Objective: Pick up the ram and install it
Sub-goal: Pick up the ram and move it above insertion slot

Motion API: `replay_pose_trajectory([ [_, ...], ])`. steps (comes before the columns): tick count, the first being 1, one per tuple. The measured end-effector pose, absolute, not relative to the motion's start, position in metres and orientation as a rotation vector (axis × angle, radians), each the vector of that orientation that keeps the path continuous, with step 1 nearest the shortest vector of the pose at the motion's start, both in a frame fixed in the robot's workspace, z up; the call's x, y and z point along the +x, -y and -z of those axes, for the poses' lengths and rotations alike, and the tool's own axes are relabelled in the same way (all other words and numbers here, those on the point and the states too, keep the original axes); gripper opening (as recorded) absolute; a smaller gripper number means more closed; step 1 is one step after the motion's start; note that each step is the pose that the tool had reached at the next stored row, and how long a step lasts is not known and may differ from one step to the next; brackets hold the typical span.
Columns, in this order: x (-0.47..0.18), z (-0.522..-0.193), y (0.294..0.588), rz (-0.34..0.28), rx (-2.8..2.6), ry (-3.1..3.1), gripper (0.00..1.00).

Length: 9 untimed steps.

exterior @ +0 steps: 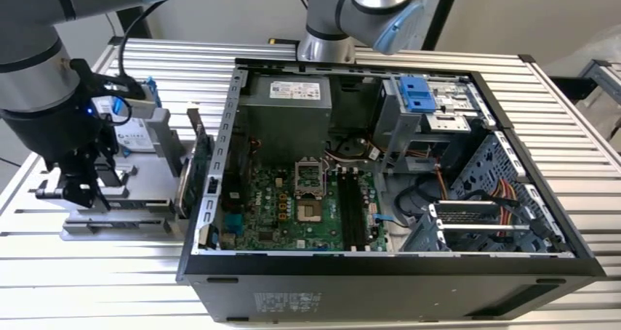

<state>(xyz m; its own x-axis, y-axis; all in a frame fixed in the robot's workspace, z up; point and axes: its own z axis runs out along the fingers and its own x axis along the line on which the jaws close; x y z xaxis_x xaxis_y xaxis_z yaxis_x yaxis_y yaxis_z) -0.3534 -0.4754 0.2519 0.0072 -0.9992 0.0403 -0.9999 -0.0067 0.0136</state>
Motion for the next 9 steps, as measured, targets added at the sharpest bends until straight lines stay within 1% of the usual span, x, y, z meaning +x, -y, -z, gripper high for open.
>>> replay_pose_trajectory([
  [9,-0.3530,-0.2445,0.4778,-0.027,2.202,2.185,1.00],
])
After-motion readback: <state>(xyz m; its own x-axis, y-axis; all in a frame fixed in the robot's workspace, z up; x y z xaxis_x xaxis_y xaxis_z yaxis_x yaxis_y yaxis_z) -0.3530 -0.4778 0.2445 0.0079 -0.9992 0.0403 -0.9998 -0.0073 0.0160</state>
